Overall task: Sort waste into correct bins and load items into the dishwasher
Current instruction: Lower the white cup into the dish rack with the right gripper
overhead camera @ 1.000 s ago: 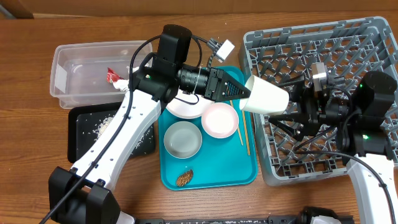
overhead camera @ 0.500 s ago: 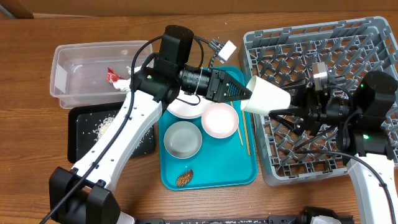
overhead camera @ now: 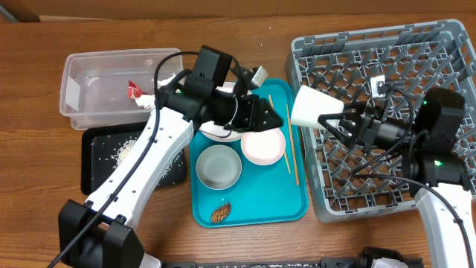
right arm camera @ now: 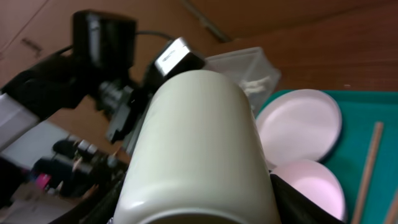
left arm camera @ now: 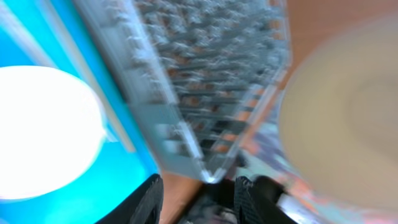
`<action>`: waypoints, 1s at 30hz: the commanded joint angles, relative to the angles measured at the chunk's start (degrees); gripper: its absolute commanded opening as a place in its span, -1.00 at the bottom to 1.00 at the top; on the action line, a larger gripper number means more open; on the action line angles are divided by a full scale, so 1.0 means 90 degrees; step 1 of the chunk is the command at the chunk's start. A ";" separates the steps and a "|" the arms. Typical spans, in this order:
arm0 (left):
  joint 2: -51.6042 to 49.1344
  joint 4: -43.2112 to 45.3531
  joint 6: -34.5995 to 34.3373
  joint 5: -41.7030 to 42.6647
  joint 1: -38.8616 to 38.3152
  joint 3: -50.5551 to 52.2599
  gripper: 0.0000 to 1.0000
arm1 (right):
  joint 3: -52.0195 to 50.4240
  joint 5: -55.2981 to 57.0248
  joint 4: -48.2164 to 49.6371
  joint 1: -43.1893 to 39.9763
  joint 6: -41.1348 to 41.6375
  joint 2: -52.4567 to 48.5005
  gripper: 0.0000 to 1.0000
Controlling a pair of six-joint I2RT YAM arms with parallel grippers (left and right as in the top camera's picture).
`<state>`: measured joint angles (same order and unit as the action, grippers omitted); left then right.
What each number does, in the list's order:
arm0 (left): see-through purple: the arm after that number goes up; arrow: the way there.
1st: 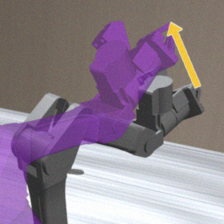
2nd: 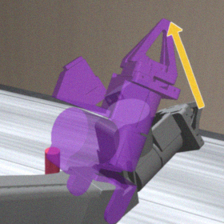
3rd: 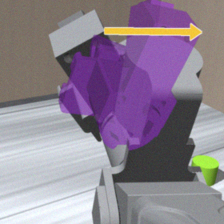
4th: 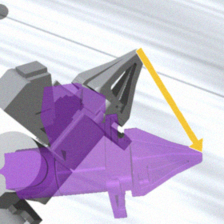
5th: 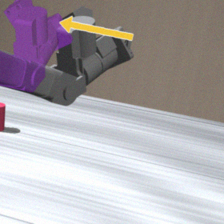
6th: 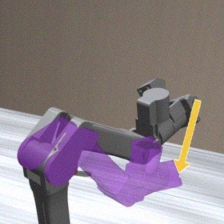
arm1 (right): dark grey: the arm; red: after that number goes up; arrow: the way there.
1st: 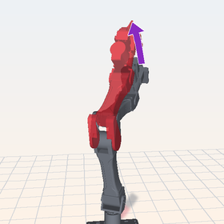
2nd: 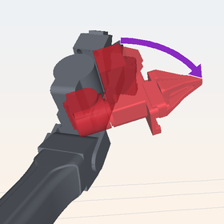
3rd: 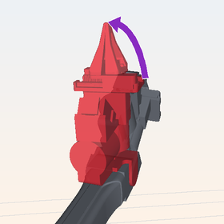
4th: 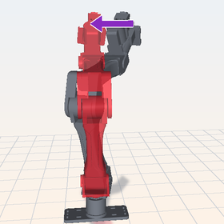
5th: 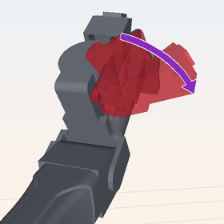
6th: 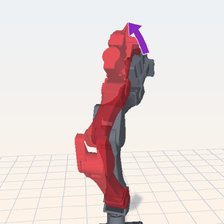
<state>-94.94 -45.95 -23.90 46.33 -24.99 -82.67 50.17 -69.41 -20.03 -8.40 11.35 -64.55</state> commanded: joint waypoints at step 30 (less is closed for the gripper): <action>0.1936 -0.1525 0.0515 -0.4362 0.0508 -0.0046 0.09 | 0.4442 0.8544 -0.5095 -0.3611 0.1078 -0.2773 -0.43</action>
<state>-77.69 -59.61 -20.51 7.64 -20.51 -82.61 90.74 7.51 -66.19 -40.95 19.94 -88.64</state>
